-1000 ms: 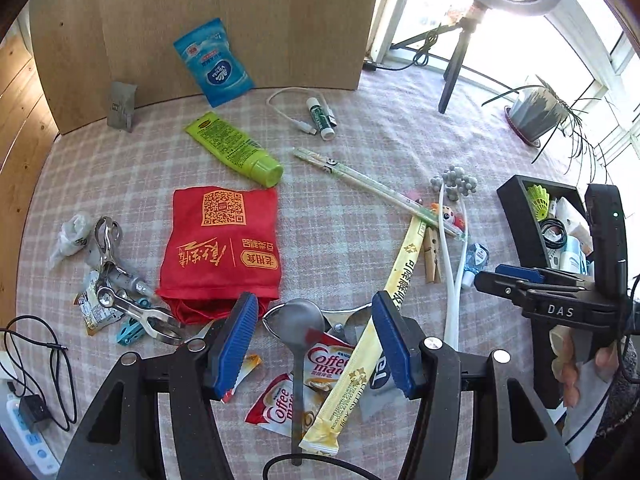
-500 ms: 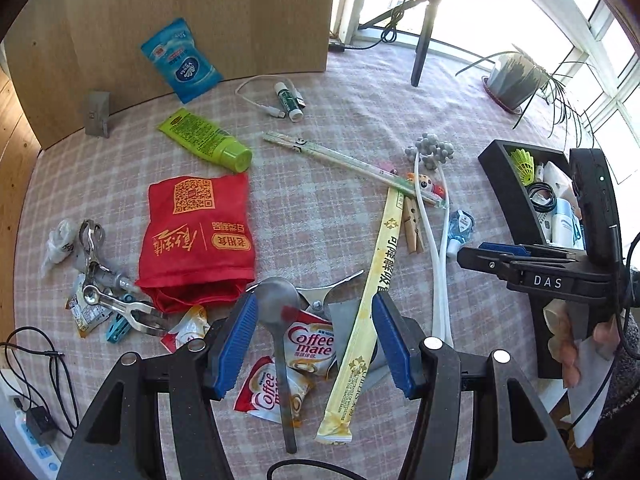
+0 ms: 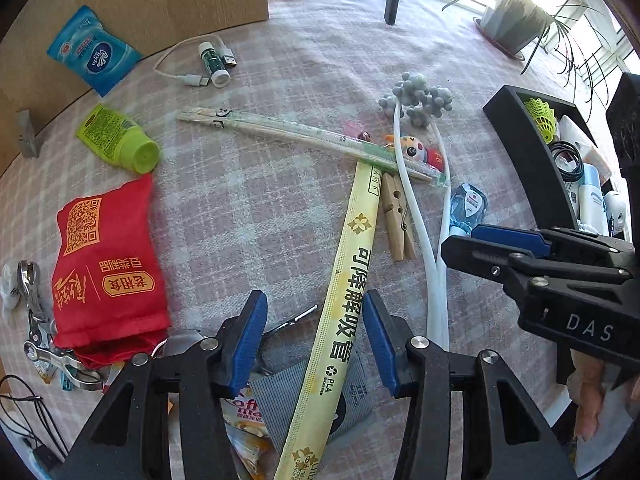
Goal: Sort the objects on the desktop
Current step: 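Lower the left gripper onto the white massage stick and close it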
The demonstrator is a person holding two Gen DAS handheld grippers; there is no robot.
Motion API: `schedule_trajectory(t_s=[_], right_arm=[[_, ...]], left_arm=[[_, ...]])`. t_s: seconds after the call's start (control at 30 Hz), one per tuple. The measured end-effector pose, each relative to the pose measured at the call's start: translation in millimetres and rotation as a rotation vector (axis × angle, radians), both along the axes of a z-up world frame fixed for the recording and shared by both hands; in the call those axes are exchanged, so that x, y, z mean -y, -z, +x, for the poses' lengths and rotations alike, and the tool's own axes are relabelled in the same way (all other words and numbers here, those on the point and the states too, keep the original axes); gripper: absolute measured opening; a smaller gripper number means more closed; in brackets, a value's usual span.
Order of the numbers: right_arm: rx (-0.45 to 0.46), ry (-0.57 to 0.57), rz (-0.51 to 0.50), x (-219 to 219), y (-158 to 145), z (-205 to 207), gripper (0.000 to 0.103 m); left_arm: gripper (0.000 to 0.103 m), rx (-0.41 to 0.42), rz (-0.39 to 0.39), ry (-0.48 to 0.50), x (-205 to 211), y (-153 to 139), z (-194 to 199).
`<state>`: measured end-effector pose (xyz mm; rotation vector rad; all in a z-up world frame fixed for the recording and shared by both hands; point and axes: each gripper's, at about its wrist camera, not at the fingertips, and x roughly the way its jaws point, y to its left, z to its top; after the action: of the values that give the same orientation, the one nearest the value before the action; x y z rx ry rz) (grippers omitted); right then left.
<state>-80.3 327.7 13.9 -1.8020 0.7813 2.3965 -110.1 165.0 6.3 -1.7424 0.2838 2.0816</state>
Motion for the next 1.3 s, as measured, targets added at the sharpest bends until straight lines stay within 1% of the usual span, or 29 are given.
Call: schedule_trajectory(t_s=[0.07,0.17,0.23,0.3,0.33,0.37,0.47,0.53,0.6,0.7,0.87,0.93,0.97,1.03,1.07,1.13,1.2,1.27,1.3], right_arm=[[0.000,0.026,0.012,-9.4,-2.6,-1.9,0.038],[-0.002,0.065,0.001,-22.7,-4.7,-4.3,0.038],[-0.008,0.078,0.008,-28.7,-7.0,-6.9,0.038],[-0.011,0.096,0.016,-35.6,-7.1,-10.4,0.038],[-0.009,0.103,0.011,-39.8,-6.2,-13.3,0.038],[-0.006,0.110,0.005,-43.2,-4.7,-16.4,0.038],[0.003,0.119,-0.001,-50.7,0.2,-22.7,0.038],[0.006,0.118,-0.006,-53.3,3.2,-26.5,0.038],[0.010,0.112,-0.009,-53.4,6.1,-31.6,0.037],[0.019,0.095,0.010,-51.3,10.2,-40.2,0.035],[0.007,0.085,0.040,-50.7,9.2,-48.1,0.034],[0.001,0.090,0.041,-53.2,8.5,-49.4,0.034],[-0.003,0.088,0.043,-53.7,8.3,-50.5,0.034],[-0.003,0.082,0.045,-53.9,8.3,-52.6,0.030],[-0.001,0.082,0.033,-54.5,8.2,-53.2,0.028],[-0.019,0.100,0.001,-58.1,4.6,-53.0,0.028],[-0.027,0.114,-0.009,-61.6,2.7,-55.6,0.028],[-0.017,0.104,-0.014,-61.8,5.1,-60.6,0.028],[-0.013,0.099,-0.016,-61.2,7.3,-62.9,0.028]], left_arm=[[0.038,0.009,-0.002,-0.002,-0.9,3.4,-0.7],[0.034,0.011,0.002,-0.009,-0.5,4.1,-0.9],[0.034,0.000,-0.013,-0.026,2.1,2.6,-1.5],[0.042,-0.025,-0.038,-0.057,7.7,-2.8,-1.2],[0.050,-0.047,-0.044,-0.075,11.2,-8.1,-0.3],[0.052,-0.073,-0.044,-0.088,14.4,-14.5,1.6],[0.052,-0.145,-0.050,-0.110,20.4,-35.3,11.3],[0.052,-0.155,-0.012,-0.097,20.4,-45.6,17.1],[0.052,-0.128,0.022,-0.065,11.7,-45.8,18.4],[0.051,-0.054,0.057,-0.025,-9.8,-32.1,23.1],[0.050,0.017,0.042,0.022,-36.3,-6.1,34.1],[0.050,0.024,0.021,0.029,-43.2,2.4,37.1],[0.053,0.025,0.016,0.027,-45.6,6.1,37.8],[0.050,0.024,0.001,0.023,-49.3,12.0,38.9],[0.046,-0.005,-0.014,0.026,-51.3,11.8,40.7],[0.041,-0.040,-0.046,0.033,-54.7,11.9,44.3],[0.038,-0.054,-0.053,0.029,-54.9,11.4,45.6],[0.028,-0.056,-0.050,0.013,-52.6,10.2,45.5],[0.026,-0.053,-0.044,0.005,-50.9,9.6,45.0]])
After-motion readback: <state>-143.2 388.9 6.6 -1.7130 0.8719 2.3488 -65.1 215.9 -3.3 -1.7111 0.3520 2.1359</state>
